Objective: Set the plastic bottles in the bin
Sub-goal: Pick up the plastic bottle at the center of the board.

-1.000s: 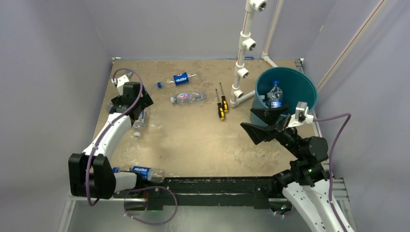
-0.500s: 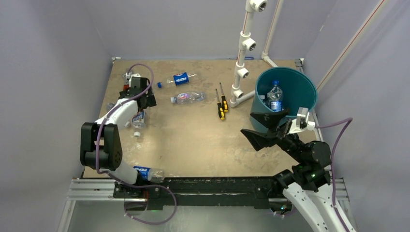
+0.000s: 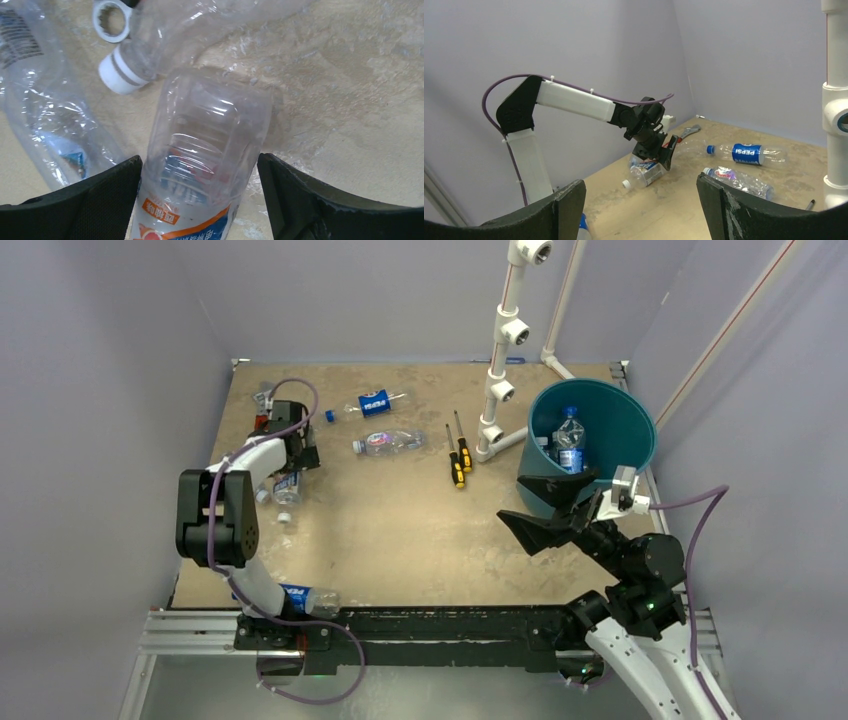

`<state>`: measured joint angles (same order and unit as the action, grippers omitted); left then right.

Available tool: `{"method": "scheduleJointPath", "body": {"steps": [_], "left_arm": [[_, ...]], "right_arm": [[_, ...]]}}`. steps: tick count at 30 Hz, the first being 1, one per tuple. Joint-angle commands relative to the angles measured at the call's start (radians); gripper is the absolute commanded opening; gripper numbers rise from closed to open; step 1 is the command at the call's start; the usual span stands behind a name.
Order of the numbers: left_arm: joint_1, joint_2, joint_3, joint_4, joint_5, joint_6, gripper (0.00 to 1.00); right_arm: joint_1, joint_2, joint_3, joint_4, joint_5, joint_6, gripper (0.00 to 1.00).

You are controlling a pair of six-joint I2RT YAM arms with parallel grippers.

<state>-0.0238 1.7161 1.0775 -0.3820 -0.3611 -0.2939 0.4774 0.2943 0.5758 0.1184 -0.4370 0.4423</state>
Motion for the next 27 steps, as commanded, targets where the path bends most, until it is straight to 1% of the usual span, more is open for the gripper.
{"method": "scheduleJointPath", "body": {"steps": [1,4,5,8,12,14,15,17,18,19,21,24,27], "left_arm": [[0.006,0.018,0.031,0.024,0.081,-0.002,0.81],[0.006,0.004,-0.001,0.048,0.108,-0.013,0.69],[0.007,-0.002,-0.009,0.054,0.119,-0.019,0.64],[0.005,-0.048,-0.029,0.061,0.163,-0.046,0.52],[0.005,-0.185,-0.061,0.078,0.254,-0.11,0.41],[0.006,-0.278,-0.084,0.103,0.328,-0.166,0.37],[0.005,-0.325,-0.115,0.133,0.38,-0.225,0.35],[-0.012,-0.455,-0.197,0.251,0.491,-0.339,0.33],[-0.035,-0.508,-0.237,0.314,0.521,-0.394,0.33],[-0.065,-0.563,-0.277,0.377,0.525,-0.442,0.33],[-0.154,-0.654,-0.331,0.475,0.491,-0.513,0.33],[-0.236,-0.759,-0.395,0.577,0.479,-0.615,0.33],[-0.265,-0.865,-0.508,0.761,0.47,-0.764,0.33]], "right_arm": [[0.007,0.011,0.044,-0.005,0.011,-0.021,0.86],[0.007,0.029,0.052,-0.011,-0.003,-0.02,0.86],[0.007,0.035,0.054,-0.008,-0.011,-0.02,0.86],[0.007,0.055,0.061,0.0,-0.042,-0.016,0.86],[0.007,0.13,0.094,-0.007,-0.122,-0.02,0.85],[0.007,0.16,0.098,0.01,-0.154,-0.014,0.85],[0.007,0.178,0.098,0.026,-0.168,-0.005,0.85],[0.007,0.212,0.081,0.093,-0.196,0.033,0.83],[0.009,0.225,0.07,0.129,-0.198,0.053,0.83],[0.014,0.236,0.056,0.158,-0.192,0.068,0.82],[0.048,0.262,0.049,0.169,-0.155,0.068,0.82],[0.155,0.313,0.057,0.164,-0.054,0.05,0.82],[0.328,0.392,0.078,0.167,0.114,0.036,0.82]]}}
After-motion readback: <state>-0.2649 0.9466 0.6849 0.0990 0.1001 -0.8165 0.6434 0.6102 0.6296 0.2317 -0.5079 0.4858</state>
